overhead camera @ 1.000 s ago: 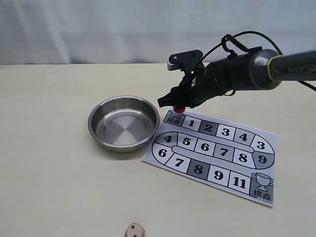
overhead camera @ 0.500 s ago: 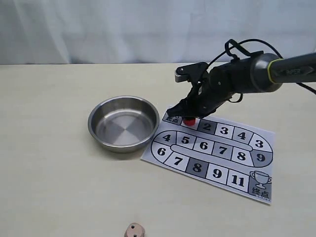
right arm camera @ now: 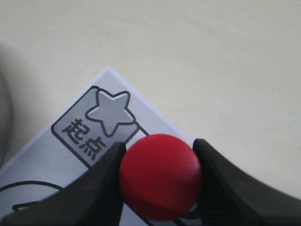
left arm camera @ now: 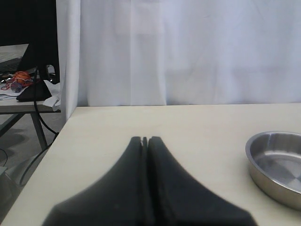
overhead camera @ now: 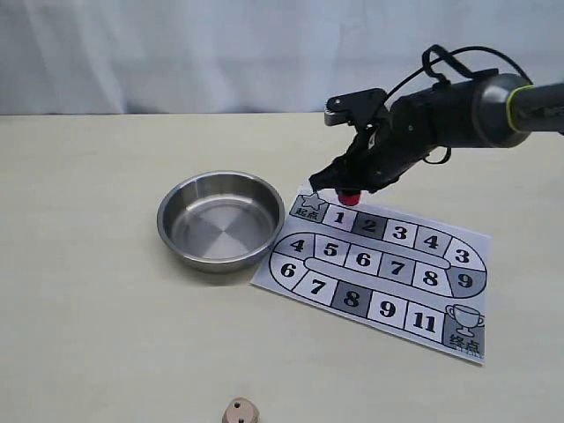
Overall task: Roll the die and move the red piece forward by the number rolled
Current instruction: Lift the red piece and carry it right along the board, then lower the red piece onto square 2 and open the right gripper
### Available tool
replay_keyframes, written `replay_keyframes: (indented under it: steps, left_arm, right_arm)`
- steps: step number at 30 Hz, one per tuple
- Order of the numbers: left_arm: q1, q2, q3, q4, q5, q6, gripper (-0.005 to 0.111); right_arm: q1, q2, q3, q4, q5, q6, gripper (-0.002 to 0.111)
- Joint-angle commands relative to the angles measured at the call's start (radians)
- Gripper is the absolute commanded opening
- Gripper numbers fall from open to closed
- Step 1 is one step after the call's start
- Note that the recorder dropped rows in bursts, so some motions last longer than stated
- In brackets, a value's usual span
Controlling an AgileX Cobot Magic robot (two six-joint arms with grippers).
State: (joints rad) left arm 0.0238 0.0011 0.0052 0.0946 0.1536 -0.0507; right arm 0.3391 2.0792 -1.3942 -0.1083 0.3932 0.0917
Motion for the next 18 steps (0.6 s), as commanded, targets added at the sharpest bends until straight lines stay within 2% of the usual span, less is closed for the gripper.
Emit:
replay_keyframes:
  steps: [1, 9, 13, 18]
  left_arm:
    - [0.0, -0.001, -0.005, -0.002, -0.01, -0.002, 0.0]
    - [0.0, -0.001, -0.005, -0.002, -0.012, -0.002, 0.0]
    - [0.0, -0.001, -0.005, -0.002, -0.012, -0.002, 0.0]
    - [0.0, -0.001, -0.005, -0.002, -0.012, -0.002, 0.0]
  right_arm:
    - [-0.05, -0.022, 0.001, -0.012, 0.082, -0.009, 0.004]
    - [-0.057, -0.02, 0.007, -0.004, 0.102, -0.009, 0.004]
    - [-0.057, -0.006, 0.079, 0.039, 0.003, -0.009, 0.004]
    - [-0.057, 0.014, 0.097, 0.041, -0.005, -0.009, 0.005]
